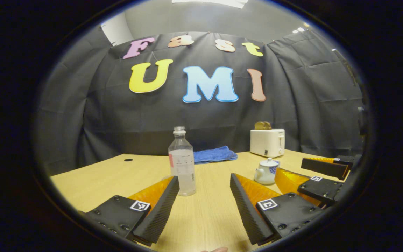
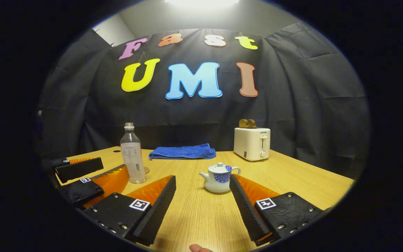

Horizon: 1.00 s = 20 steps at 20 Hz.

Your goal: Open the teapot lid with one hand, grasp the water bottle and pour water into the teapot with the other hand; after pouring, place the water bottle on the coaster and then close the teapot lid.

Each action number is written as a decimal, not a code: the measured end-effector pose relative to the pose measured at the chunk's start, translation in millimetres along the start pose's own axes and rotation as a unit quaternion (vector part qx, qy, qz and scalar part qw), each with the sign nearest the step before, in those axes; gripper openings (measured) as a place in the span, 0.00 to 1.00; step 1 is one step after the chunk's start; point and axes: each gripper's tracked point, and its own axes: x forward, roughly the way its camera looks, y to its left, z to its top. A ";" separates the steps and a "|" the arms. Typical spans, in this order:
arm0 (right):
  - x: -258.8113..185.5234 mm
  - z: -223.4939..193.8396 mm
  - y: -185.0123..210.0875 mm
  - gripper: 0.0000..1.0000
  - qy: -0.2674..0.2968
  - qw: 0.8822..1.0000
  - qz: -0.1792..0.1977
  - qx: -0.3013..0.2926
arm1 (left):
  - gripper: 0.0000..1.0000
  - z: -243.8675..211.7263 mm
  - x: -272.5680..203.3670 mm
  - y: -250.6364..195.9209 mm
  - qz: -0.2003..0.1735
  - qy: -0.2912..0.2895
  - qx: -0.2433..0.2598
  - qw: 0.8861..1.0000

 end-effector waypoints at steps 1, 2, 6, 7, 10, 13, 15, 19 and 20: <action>2.0 -1.0 1.1 0.95 0.002 1.000 0.003 0.000 | 1.00 -1.4 0.1 -1.6 -0.002 0.001 0.000 1.000; 5.7 -0.3 0.6 0.95 0.004 1.000 0.005 -0.001 | 1.00 -1.0 0.2 -2.6 -0.005 0.001 0.000 1.000; 17.8 -3.2 -3.4 0.95 0.016 1.000 0.008 0.009 | 1.00 2.4 13.1 0.8 -0.008 0.006 -0.007 1.000; 25.1 -1.9 -6.6 0.95 0.019 1.000 0.007 0.014 | 1.00 6.2 19.6 4.4 -0.007 0.006 -0.010 1.000; 42.7 -0.6 -23.5 0.95 0.024 0.999 -0.008 0.026 | 1.00 18.0 40.2 13.6 -0.003 0.001 -0.013 1.000; 62.6 0.9 -35.9 0.95 0.034 0.998 -0.019 0.039 | 1.00 16.4 57.8 15.1 -0.003 0.007 -0.010 1.000; 75.8 -1.5 -41.8 0.95 0.043 0.998 -0.025 0.037 | 1.00 15.5 67.5 14.8 -0.006 0.017 -0.008 1.000; 95.5 -2.0 -41.6 0.95 0.049 0.998 -0.027 0.010 | 1.00 19.1 79.6 19.8 -0.005 0.018 0.001 1.000; 100.5 -4.1 -42.0 0.95 0.053 0.998 -0.027 0.007 | 1.00 18.6 83.9 20.3 -0.007 0.020 0.000 1.000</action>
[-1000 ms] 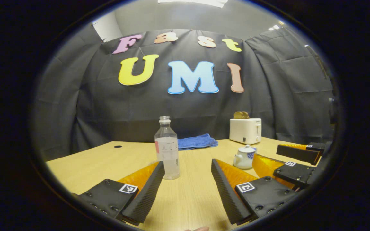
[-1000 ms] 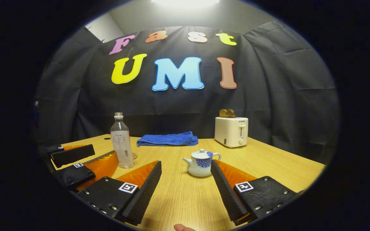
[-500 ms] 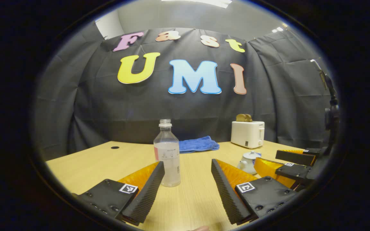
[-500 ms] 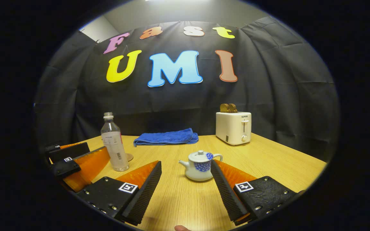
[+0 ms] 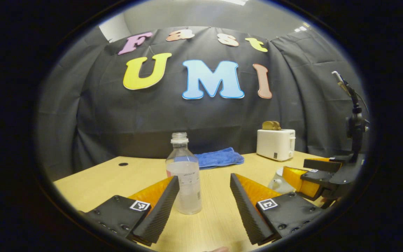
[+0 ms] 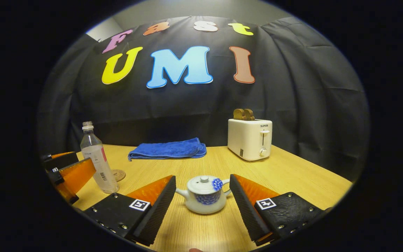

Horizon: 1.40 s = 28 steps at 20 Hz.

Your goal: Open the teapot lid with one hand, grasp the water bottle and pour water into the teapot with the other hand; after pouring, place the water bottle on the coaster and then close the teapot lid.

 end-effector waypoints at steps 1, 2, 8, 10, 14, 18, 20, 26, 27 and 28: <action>4.4 -0.9 -1.1 0.95 0.006 1.000 0.000 0.001 | 1.00 -2.6 2.0 0.3 -0.002 0.004 -0.003 1.000; 8.5 0.4 -2.4 0.95 0.008 1.000 0.000 0.006 | 1.00 -3.0 3.6 1.3 -0.005 0.006 -0.008 1.000; 29.4 4.8 -6.4 0.83 0.013 1.000 -0.004 0.004 | 1.00 6.0 9.9 10.8 -0.002 0.005 -0.016 1.000; 34.6 1.0 -9.5 0.78 0.019 1.000 -0.008 0.005 | 1.00 3.9 9.8 9.4 -0.004 0.009 -0.013 1.000; 35.5 3.0 -9.6 0.35 0.017 1.000 -0.010 0.011 | 1.00 6.1 8.8 10.4 -0.005 0.009 -0.013 1.000; 39.5 3.9 -3.0 0.16 0.012 1.000 0.001 -0.008 | 1.00 5.9 6.3 12.3 -0.003 0.009 -0.015 1.000; 33.2 3.5 -11.4 0.03 0.018 1.000 -0.018 -0.013 | 1.00 4.3 6.3 12.9 -0.002 0.012 -0.015 1.000; 30.4 18.8 -5.6 0.03 -0.005 1.000 -0.010 -0.020 | 1.00 -4.2 14.4 16.3 0.009 0.020 -0.015 1.000; 29.3 19.2 -4.0 0.03 -0.008 1.000 -0.007 -0.024 | 1.00 -5.6 15.9 18.8 0.013 0.019 -0.016 1.000; 29.0 19.7 -1.8 0.03 -0.009 1.000 -0.002 -0.026 | 1.00 -5.7 18.0 20.9 0.016 0.018 -0.016 1.000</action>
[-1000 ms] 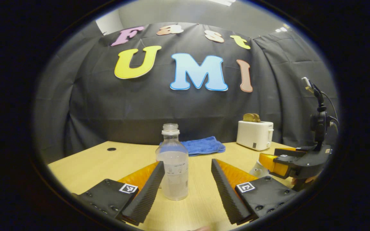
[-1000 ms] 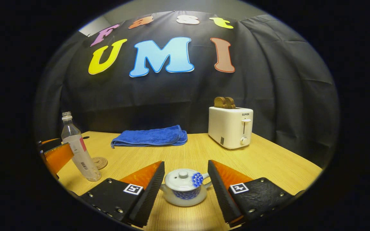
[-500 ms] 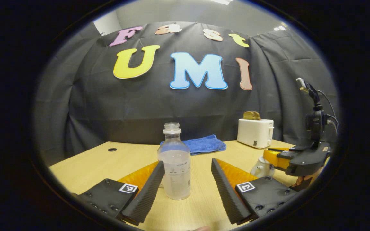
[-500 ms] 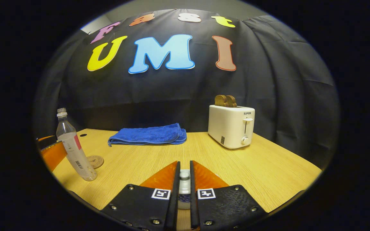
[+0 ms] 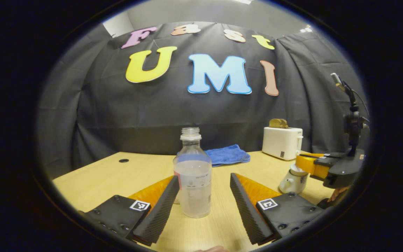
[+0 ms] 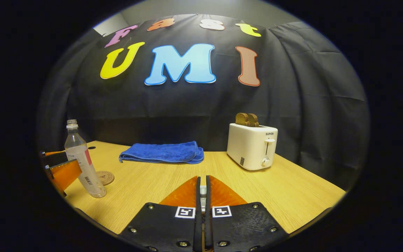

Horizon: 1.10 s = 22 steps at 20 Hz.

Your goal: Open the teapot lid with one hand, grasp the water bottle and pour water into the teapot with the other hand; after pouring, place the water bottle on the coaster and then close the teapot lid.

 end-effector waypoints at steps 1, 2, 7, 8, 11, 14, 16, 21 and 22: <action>-0.5 -2.0 2.0 0.03 0.002 1.000 0.004 -0.002 | 1.00 -1.5 2.1 1.8 0.006 0.002 0.002 1.000; -1.3 -1.0 4.4 0.03 0.000 1.000 0.009 -0.001 | 1.00 -1.4 6.3 4.5 0.010 0.002 0.006 1.000; -5.1 2.2 9.2 0.04 -0.004 1.000 0.019 -0.003 | 1.00 -17.9 29.1 15.2 0.023 0.021 0.008 0.999; -6.2 3.4 9.3 0.04 -0.006 1.000 0.020 -0.004 | 1.00 -22.1 33.7 18.6 0.027 0.028 0.002 0.999; -8.2 3.5 10.6 0.03 -0.008 1.000 0.024 -0.001 | 1.00 -26.1 47.5 22.0 0.032 0.028 -0.009 0.999; -11.6 2.6 14.4 0.04 -0.006 0.999 0.033 0.000 | 1.00 -20.7 53.8 21.8 0.033 0.022 0.009 0.999; -17.2 4.1 17.1 0.04 -0.009 0.999 0.039 -0.001 | 1.00 -20.7 58.5 17.6 0.023 0.022 0.012 0.999; -40.4 10.3 20.9 0.04 -0.019 0.999 0.047 -0.007 | 0.86 -22.9 51.2 19.7 0.026 0.026 0.012 0.999; -47.2 12.2 22.3 0.04 -0.021 0.999 0.049 -0.007 | 0.87 -22.9 50.8 18.7 0.026 0.028 0.015 0.999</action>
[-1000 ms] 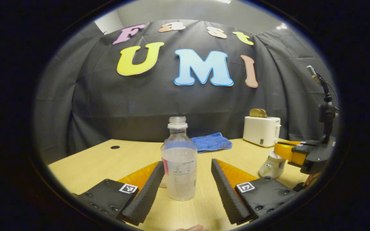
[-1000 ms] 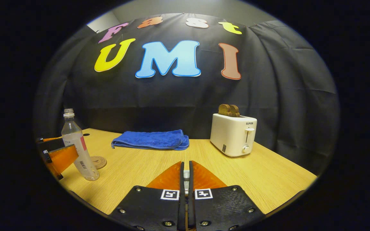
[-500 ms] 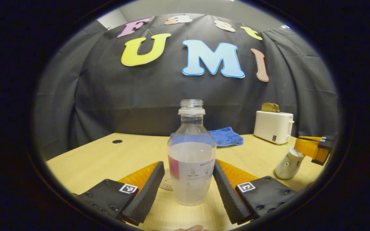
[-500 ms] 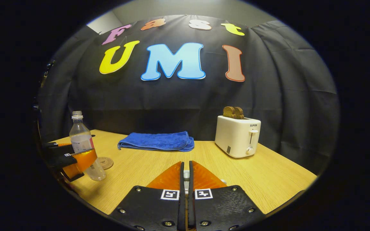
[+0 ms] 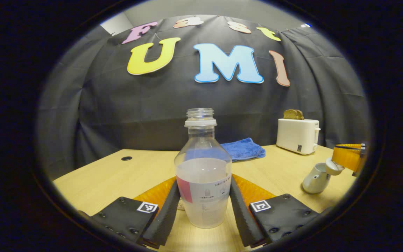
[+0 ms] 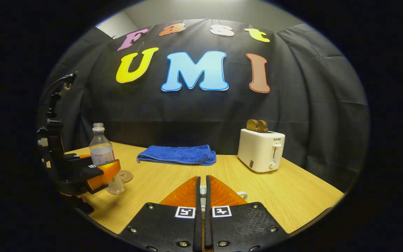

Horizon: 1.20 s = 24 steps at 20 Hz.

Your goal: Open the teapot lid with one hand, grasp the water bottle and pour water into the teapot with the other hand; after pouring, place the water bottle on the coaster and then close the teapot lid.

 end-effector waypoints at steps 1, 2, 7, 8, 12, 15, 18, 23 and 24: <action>-6.9 2.3 1.0 0.04 -0.004 1.000 0.002 -0.001 | 0.87 0.4 -0.6 -1.9 0.000 0.002 0.003 1.000; -14.2 5.0 2.3 0.04 -0.007 1.000 0.004 -0.002 | 0.87 1.6 -1.8 -1.7 -0.001 0.002 0.007 1.000; -52.7 12.4 6.2 0.03 -0.019 1.000 0.010 0.001 | 0.86 1.0 -8.7 -8.3 -0.009 0.007 0.033 0.999; -60.1 12.8 6.7 0.03 -0.020 1.000 0.012 0.004 | 0.86 1.3 -9.5 -11.4 -0.010 0.008 0.041 0.999; -92.9 5.2 4.7 0.03 -0.022 1.000 0.011 0.008 | 0.86 3.3 -9.8 -27.5 -0.025 0.013 0.092 0.995; -106.2 -7.3 5.4 0.03 -0.016 1.000 0.010 0.006 | 0.86 7.0 -9.7 -37.3 -0.030 0.008 0.134 0.990; -122.1 -19.8 6.3 0.03 -0.003 1.000 0.016 0.018 | 0.86 10.8 -7.8 -48.6 -0.030 0.007 0.181 0.983; -146.6 -30.8 2.3 0.03 0.001 1.000 0.012 0.015 | 0.86 12.1 -5.5 -63.3 -0.034 0.009 0.261 0.965; -150.2 -32.9 2.7 0.03 0.003 1.000 0.013 0.015 | 0.86 12.2 -3.6 -67.5 -0.035 0.010 0.280 0.959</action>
